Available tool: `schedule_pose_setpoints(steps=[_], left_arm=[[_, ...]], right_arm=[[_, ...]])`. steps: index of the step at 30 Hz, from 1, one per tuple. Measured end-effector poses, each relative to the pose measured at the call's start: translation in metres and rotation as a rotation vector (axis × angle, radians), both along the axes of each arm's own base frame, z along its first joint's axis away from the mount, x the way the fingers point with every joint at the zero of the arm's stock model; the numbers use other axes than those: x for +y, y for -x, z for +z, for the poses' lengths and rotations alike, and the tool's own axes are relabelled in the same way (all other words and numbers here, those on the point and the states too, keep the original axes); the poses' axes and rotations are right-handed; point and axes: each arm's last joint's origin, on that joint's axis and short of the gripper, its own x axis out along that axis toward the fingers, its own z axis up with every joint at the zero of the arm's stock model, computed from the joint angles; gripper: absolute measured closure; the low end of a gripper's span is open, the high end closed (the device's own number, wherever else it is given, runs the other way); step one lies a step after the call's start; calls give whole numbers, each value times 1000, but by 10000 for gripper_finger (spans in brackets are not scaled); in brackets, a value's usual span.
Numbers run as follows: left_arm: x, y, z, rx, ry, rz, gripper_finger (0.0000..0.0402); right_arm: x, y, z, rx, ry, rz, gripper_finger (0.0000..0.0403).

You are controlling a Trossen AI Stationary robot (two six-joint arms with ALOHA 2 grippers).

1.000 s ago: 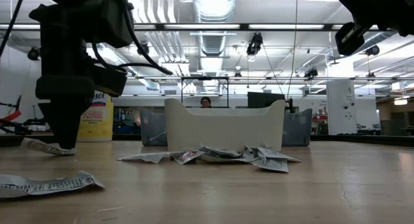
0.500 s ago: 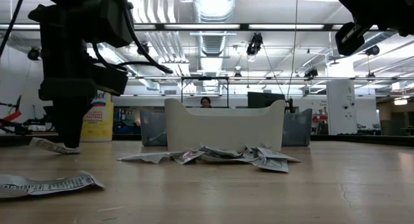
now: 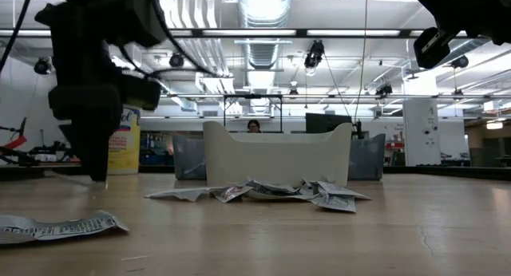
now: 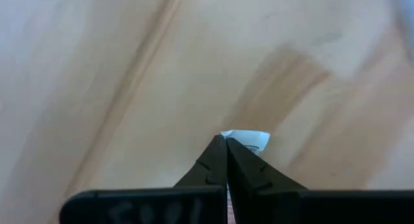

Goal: Pick & Place First Aid Supplies
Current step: Put the ointment pack into the white bin

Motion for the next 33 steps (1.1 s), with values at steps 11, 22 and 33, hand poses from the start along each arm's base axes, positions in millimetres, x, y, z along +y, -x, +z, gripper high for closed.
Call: schedule_pose_setpoints(steps=[11, 22, 33], left_arm=[[1, 5, 15, -62, -2, -14, 402], [-9, -14, 60, -444, 174, -273, 402], [-13, -36, 96, -896, 167, -236, 401]], right_arm=[[0, 0, 0, -5, -1, 0, 394], [0, 0, 0, -6, -1, 0, 394], [0, 0, 0, -6, -1, 2, 394]])
